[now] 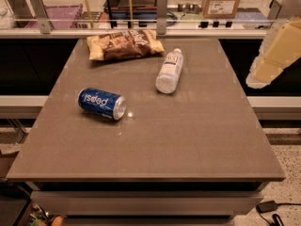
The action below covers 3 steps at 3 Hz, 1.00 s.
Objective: Place pepsi can upright
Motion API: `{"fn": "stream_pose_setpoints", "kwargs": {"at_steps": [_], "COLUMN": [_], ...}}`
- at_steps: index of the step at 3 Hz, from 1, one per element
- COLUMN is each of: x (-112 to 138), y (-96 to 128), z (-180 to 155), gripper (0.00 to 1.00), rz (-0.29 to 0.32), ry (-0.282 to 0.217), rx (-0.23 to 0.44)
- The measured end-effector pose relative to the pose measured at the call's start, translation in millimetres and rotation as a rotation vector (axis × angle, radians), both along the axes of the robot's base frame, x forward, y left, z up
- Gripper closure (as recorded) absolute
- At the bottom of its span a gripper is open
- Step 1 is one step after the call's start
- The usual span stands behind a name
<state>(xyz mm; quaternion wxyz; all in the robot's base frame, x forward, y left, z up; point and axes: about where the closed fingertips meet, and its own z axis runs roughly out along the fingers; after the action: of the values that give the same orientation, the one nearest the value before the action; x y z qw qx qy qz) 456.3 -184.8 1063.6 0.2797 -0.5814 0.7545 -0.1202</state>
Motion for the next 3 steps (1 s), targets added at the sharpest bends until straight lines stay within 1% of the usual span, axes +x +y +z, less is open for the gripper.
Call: {"fn": "stream_pose_setpoints", "kwargs": {"at_steps": [1, 2, 3], "x": [-3, -6, -7], "y": [8, 24, 44], "z": [8, 13, 11], "gripper": [0.0, 0.0, 0.0], "rz": [0.003, 0.018, 0.036], "ry": [-0.01, -0.004, 0.021], "rx": [-0.003, 0.003, 0.016]}}
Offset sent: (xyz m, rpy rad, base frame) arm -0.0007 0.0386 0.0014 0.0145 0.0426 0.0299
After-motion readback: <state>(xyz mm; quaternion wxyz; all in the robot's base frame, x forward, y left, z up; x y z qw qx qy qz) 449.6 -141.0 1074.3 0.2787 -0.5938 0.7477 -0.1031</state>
